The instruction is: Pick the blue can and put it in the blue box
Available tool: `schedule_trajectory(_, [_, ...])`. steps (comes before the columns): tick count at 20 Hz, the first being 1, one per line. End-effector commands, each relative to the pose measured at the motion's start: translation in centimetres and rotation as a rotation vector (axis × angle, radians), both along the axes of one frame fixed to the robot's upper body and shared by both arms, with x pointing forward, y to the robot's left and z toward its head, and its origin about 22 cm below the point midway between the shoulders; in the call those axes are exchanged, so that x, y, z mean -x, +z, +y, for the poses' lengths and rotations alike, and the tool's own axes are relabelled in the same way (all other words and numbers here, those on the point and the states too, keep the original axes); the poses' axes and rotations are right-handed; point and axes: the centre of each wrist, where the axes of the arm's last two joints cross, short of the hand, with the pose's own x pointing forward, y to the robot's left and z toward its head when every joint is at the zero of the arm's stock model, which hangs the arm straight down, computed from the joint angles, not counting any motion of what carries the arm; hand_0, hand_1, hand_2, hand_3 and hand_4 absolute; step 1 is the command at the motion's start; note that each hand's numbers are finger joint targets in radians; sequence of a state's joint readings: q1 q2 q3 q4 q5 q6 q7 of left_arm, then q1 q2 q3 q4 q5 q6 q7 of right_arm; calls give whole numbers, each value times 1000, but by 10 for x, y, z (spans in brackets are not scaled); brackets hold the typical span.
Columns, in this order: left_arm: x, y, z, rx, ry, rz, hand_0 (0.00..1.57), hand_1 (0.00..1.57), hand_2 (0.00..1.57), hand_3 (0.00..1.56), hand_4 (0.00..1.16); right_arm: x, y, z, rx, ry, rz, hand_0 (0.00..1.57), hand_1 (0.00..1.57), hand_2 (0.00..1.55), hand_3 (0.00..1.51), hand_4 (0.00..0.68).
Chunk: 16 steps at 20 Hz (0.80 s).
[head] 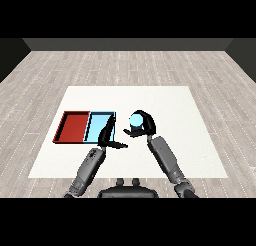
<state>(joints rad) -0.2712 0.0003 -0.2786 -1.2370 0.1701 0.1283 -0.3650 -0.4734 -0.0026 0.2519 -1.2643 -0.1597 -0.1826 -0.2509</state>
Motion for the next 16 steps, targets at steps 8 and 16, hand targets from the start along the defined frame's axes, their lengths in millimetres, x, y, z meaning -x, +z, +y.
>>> schedule_trajectory(8, [-19, -8, -21, -31, -12, 64, 0, 0, 0, 0, 0, -1, -2, 26, 14, 38, -50, 1399, 1399, 1443, 1405, 679])
schedule_trajectory(16, [-14, -1, -49, -16, -44, 101, 0, 0, 0, 0, 0, 14, -12, 22, -1, 64, -41, 1390, 1390, 1438, 1401, 659])
